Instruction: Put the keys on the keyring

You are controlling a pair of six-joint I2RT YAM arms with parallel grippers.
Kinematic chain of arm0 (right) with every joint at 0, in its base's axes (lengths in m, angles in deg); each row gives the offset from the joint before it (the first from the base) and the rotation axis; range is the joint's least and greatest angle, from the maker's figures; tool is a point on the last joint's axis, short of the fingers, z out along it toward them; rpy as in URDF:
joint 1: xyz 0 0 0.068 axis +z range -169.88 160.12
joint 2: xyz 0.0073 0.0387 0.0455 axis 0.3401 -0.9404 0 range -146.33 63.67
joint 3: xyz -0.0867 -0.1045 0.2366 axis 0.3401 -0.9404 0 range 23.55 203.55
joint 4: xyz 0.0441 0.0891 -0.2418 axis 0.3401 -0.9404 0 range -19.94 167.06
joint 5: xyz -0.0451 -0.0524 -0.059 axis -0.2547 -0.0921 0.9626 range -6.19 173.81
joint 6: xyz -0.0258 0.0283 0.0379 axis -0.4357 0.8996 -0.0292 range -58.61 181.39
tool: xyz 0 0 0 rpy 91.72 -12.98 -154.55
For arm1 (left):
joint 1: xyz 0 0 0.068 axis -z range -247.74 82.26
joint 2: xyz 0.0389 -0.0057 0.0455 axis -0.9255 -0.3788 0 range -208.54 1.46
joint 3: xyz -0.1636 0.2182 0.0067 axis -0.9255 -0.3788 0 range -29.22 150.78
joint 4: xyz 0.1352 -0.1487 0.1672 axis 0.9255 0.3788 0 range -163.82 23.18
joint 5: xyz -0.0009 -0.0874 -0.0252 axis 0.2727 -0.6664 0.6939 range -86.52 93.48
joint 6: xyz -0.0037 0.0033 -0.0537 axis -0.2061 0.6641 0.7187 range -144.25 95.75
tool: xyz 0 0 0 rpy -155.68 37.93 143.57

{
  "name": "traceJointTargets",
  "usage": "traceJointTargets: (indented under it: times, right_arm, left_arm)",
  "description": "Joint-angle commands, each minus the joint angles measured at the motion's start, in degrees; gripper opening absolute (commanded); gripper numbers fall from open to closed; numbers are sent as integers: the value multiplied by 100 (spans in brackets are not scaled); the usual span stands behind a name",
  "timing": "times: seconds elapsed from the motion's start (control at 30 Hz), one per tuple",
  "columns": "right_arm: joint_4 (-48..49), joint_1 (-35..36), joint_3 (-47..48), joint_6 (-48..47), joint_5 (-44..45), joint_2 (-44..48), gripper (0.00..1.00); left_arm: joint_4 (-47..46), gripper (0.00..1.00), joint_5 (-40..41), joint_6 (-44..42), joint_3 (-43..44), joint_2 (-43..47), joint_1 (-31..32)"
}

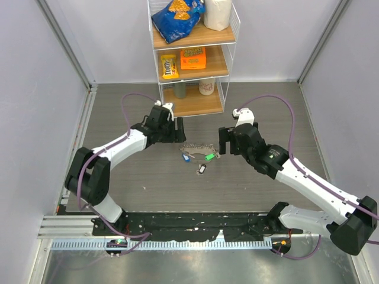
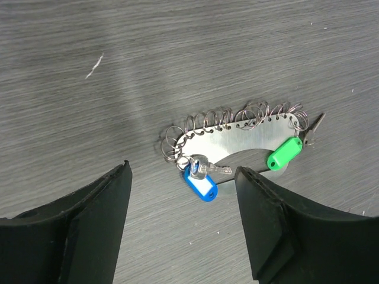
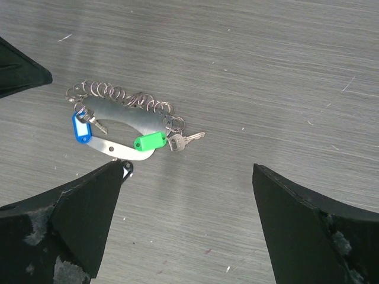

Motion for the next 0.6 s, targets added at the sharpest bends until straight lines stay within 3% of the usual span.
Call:
traceJointTargets:
  times: [0.0,0.27,0.57]
  right_arm:
    - [551,-235,-28,249,108,-65,100]
    - [1342,-799,314,1023,-825,-1445,75]
    - [1808,-974,816,1198,-1396,-2754,74]
  left_arm:
    - [-535,74,-387,235,223,-166,-45]
    - [-791,70,-423,218,12,-131,-45]
    - [-1063,77,-467,174,-488,387,-45]
